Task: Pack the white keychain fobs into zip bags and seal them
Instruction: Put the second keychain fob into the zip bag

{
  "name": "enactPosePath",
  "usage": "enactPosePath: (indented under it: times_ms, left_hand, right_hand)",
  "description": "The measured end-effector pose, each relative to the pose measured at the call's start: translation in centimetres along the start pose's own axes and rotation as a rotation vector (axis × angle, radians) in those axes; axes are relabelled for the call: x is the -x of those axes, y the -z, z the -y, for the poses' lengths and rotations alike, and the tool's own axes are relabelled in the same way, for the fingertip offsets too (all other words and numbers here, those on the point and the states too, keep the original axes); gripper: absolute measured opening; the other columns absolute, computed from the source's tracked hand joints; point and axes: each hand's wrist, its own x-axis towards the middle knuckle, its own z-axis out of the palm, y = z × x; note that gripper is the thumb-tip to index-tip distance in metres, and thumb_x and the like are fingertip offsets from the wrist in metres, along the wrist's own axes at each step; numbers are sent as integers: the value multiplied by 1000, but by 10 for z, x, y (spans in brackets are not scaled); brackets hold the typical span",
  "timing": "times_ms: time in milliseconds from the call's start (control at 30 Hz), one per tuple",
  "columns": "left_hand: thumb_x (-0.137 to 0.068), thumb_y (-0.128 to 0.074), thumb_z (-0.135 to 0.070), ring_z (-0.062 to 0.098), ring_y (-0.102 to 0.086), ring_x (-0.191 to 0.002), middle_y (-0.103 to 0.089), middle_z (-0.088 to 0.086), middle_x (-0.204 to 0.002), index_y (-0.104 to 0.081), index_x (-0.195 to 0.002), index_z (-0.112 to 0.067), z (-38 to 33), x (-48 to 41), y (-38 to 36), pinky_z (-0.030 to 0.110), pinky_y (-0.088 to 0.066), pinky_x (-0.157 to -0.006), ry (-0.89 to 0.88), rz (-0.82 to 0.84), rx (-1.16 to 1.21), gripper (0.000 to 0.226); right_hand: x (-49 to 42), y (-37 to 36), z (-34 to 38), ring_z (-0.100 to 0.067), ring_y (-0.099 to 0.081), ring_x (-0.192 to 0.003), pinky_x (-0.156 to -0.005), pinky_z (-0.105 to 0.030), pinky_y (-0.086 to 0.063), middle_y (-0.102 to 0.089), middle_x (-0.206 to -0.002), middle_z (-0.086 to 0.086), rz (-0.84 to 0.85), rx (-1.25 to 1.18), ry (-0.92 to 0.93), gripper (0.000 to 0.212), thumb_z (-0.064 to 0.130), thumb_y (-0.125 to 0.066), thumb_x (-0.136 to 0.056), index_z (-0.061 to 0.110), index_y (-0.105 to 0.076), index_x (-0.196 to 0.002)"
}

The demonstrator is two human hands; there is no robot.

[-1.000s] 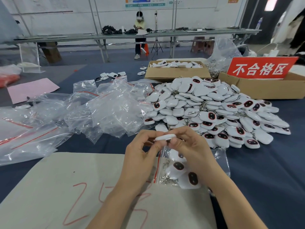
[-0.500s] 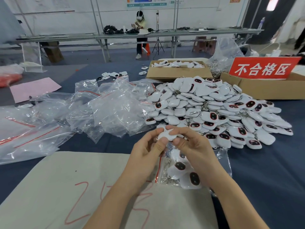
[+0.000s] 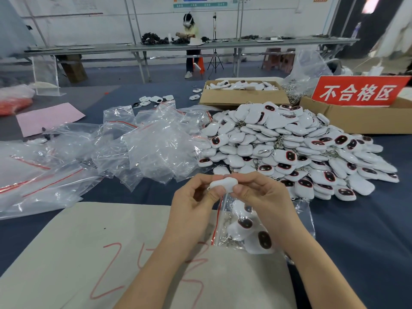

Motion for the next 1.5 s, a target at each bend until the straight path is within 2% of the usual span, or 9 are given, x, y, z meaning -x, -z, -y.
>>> enactPosePath:
  times_ms: [167,333,467,567,667,800,1033,1200,1500]
  left_hand:
    - [-92,-71,-14,3,-67,-77,-77,-9,-88,-77,-95,-40,0,-2,2,15,-53,-73,4,-14,0,27]
    - [-93,-68,-16,4,-65,-69,-76,-3,-87,-68,-105,-20,1,-5,2,15,-51,-64,44,-83,110,13]
    - [-96,-61,-27,9,-73,-90,-76,-7,-103,-74,-104,-15,0,1,-3,19,-56,-76,27,16,79,20]
    - [-89,-62,-29,8,-73,-98,-77,-11,-107,-72,-109,-20,-3,6,-6,16,-55,-81,-2,126,109,24]
    - [-89,-61,-24,4,-74,-91,-78,-13,-98,-70,-106,-17,-7,7,-8,14,-54,-78,-19,122,144,21]
    - [-96,-58,-8,2,-74,-87,-78,-16,-92,-70,-102,-13,-8,8,-9,14,-54,-77,-18,87,131,14]
    - [-99,-57,0,3,-71,-87,-76,-8,-100,-65,-119,-13,-4,6,-8,14,-55,-69,86,58,207,25]
    - [-95,-49,17,8,-71,-105,-73,-4,-120,-58,-129,-20,0,1,-4,16,-54,-80,93,103,199,51]
    - [-95,-61,6,5,-73,-98,-78,-9,-106,-68,-116,-20,-2,1,-5,12,-54,-77,16,57,138,34]
  right_hand:
    - [-1,2,-2,-11,-74,-87,-68,-13,-53,-78,-101,-2,22,-14,-8,18,-4,-68,-87,11,-72,-95]
    - [-2,-3,-6,-20,-74,-87,-77,-26,-58,-76,-103,-5,93,-70,-10,24,10,-69,-84,12,-64,-107]
    - [-1,-5,-10,-16,-70,-79,-73,-44,-58,-76,-95,2,77,90,-4,20,9,-70,-89,25,-68,-100]
    - [0,-3,-8,-11,-70,-72,-62,-16,-50,-77,-88,1,6,23,55,10,16,-74,-82,24,-70,-85]
    - [-1,-3,-7,-4,-69,-67,-58,-9,-48,-76,-83,9,0,-70,90,12,2,-73,-80,13,-67,-82]
    - [0,-4,-8,2,-65,-62,-56,-8,-47,-72,-79,15,2,-51,88,16,-13,-67,-83,2,-63,-82]
    - [-3,-7,-8,7,-68,-75,-60,-7,-47,-71,-103,6,-54,36,51,18,-6,-73,-81,11,-68,-82]
    - [-2,-2,-9,-1,-71,-78,-65,-9,-49,-78,-90,5,-66,104,4,19,9,-74,-87,26,-73,-93]
    - [-2,0,-8,-6,-72,-91,-76,-10,-51,-78,-94,8,-40,162,4,13,17,-77,-86,26,-76,-96]
